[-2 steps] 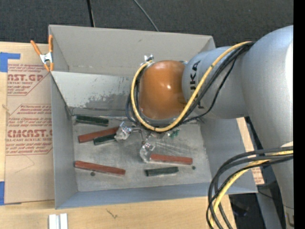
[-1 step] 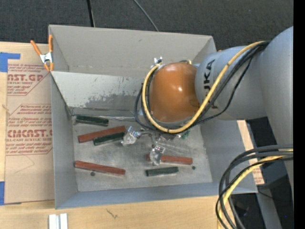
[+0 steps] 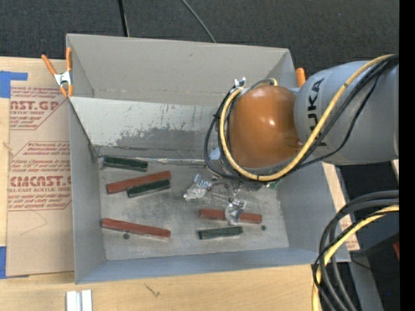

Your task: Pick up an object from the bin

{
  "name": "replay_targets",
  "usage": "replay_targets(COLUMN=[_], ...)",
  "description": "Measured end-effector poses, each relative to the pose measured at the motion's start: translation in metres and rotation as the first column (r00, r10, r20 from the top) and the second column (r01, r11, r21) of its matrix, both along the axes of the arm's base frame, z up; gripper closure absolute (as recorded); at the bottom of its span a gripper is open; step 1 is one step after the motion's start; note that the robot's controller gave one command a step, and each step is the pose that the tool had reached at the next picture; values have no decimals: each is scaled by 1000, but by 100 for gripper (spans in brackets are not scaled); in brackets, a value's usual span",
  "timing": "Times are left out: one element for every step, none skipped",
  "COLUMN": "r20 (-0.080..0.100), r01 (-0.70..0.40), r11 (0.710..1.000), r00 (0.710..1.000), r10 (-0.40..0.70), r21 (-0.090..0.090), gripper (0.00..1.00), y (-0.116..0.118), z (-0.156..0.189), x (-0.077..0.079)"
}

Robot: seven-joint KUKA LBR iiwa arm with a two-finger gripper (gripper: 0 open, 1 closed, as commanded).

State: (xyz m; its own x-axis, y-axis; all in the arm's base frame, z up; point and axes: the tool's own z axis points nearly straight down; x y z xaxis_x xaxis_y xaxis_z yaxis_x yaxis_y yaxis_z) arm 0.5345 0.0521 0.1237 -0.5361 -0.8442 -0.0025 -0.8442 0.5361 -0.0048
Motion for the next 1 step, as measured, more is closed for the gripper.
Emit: replay_targets(r20=[-6], r01=[45], r11=[999], r00=[999], r10=[-45], r21=[3], gripper=[0], y=[-18], z=[-10], x=[-7])
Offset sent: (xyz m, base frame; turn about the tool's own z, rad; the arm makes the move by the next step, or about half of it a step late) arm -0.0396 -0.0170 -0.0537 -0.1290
